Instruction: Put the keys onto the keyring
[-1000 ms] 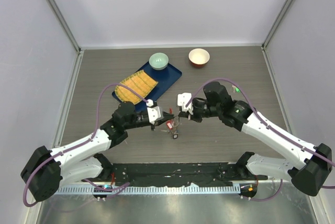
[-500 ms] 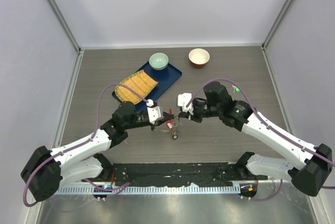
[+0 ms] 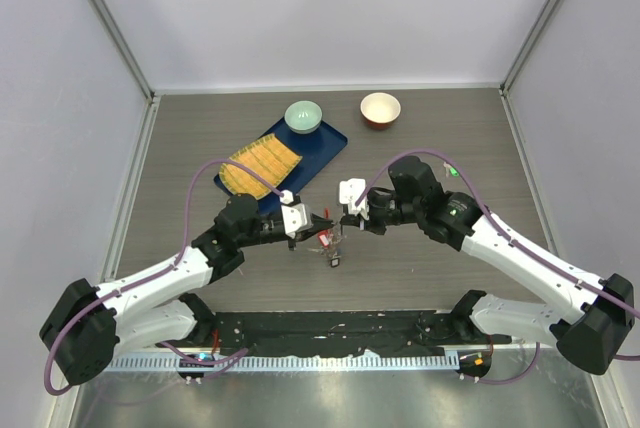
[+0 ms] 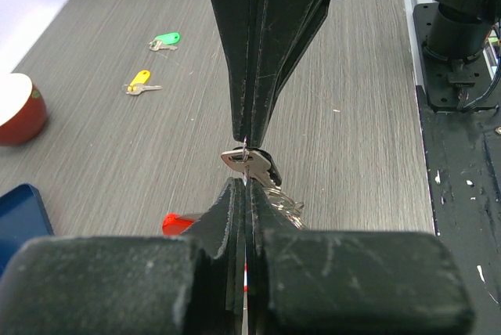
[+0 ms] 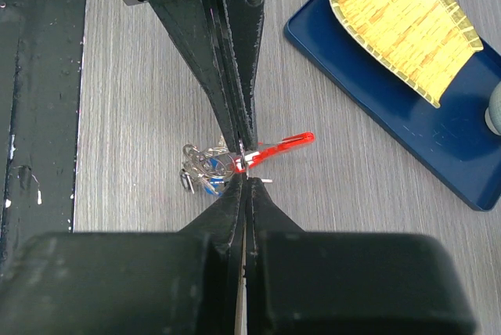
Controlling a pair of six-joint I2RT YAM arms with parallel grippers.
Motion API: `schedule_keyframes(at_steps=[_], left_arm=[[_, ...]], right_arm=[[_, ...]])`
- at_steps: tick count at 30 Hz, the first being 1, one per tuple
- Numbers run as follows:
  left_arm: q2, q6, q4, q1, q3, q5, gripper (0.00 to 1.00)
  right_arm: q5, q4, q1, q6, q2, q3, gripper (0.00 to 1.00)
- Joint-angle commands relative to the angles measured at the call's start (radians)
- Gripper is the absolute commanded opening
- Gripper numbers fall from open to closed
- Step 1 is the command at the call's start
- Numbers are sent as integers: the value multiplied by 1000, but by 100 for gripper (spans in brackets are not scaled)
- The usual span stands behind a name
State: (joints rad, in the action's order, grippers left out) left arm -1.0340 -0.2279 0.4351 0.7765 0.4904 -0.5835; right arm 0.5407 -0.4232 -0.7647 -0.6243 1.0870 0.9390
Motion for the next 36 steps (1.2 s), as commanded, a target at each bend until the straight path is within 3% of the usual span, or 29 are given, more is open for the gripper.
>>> schedule_keyframes(at_steps=[1,25,36], left_arm=[[5,-2,56,-3,51,-22,0],[6,2,71,-2,45,-10,0],[8,-2,62,-3,42,1,0]], right_arm=[[-1,23,-8,-9,1,29,1],[27,3,-15,-14,13,37,1],[-33,-46,-15,-29,-21,47,1]])
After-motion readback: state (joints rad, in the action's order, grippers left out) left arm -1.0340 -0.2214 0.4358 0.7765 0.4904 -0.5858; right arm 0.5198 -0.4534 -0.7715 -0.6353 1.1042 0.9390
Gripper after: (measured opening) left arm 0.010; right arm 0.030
